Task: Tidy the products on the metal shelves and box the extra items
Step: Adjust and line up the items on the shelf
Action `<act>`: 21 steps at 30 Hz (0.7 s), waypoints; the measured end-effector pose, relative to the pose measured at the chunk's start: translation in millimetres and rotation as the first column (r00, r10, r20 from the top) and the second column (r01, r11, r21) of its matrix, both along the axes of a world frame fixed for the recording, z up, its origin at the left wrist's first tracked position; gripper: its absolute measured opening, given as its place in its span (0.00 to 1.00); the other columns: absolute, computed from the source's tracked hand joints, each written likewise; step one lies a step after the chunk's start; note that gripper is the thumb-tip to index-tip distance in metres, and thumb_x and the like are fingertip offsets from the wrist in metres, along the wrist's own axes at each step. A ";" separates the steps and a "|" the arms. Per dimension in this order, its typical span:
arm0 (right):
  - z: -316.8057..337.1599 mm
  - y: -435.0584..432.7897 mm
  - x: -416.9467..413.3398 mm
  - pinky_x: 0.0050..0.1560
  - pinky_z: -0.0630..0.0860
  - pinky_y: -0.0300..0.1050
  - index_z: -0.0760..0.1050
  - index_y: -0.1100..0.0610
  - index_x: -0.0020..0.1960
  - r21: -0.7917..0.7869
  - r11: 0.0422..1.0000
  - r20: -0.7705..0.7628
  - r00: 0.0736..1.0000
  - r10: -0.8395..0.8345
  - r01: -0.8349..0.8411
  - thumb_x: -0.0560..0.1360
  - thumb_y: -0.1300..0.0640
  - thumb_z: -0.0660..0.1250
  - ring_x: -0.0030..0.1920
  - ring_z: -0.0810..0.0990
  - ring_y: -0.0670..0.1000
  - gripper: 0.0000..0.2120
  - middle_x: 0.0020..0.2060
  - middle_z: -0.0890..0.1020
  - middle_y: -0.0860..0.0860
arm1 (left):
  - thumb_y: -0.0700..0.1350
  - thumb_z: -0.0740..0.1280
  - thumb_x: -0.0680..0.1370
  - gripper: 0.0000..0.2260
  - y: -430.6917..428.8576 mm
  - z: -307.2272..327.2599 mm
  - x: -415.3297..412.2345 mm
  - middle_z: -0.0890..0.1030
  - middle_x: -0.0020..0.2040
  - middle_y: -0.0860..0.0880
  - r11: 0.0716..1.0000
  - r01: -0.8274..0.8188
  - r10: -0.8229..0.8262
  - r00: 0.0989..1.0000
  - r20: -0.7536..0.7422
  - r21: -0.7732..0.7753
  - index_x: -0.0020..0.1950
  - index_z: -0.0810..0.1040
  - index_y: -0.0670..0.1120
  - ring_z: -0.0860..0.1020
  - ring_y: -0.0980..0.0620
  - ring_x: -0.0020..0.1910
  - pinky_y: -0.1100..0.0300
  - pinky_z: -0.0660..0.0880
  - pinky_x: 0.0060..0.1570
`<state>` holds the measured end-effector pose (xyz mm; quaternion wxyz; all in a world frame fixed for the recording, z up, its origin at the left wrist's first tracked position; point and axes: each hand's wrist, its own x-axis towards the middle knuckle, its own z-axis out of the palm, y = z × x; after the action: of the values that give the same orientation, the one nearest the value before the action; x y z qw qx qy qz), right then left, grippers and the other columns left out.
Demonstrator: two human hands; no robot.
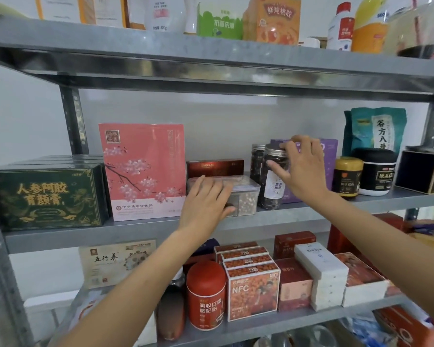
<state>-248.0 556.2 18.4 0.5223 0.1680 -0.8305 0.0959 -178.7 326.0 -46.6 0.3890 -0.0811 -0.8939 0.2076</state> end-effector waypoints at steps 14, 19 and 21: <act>-18.6 2.7 32.2 0.51 0.68 0.33 0.69 0.55 0.63 -0.519 0.757 0.128 0.840 0.528 -0.397 0.73 0.51 0.73 0.55 0.73 0.44 0.23 0.58 0.77 0.47 | 0.59 0.59 0.80 0.26 1.1 1.4 -13.3 0.73 0.69 0.47 0.987 0.076 -0.076 0.997 -0.008 0.141 0.74 0.66 0.46 0.69 0.45 0.69 0.49 0.53 0.74; -11.8 11.8 51.8 0.49 0.72 0.34 0.71 0.51 0.58 -0.576 0.686 0.148 0.768 0.623 -0.445 0.71 0.52 0.75 0.55 0.76 0.45 0.19 0.53 0.78 0.43 | 0.62 0.56 0.78 0.32 22.0 -3.5 12.1 0.64 0.76 0.40 0.807 0.421 -0.408 0.905 -0.125 0.414 0.75 0.66 0.42 0.61 0.42 0.75 0.49 0.54 0.74; -8.1 12.9 64.1 0.48 0.76 0.40 0.72 0.50 0.54 -0.621 0.629 0.174 0.701 0.692 -0.467 0.71 0.52 0.75 0.51 0.80 0.48 0.17 0.50 0.81 0.46 | 0.64 0.55 0.78 0.30 45.2 -7.2 30.3 0.66 0.73 0.46 0.472 0.538 -0.602 0.775 -0.190 0.699 0.73 0.68 0.47 0.63 0.51 0.73 0.57 0.59 0.72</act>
<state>-183.9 569.1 10.3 0.3062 0.2570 -0.7544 0.5206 -148.3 371.3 -53.8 0.3974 -0.2228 -0.8362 -0.3052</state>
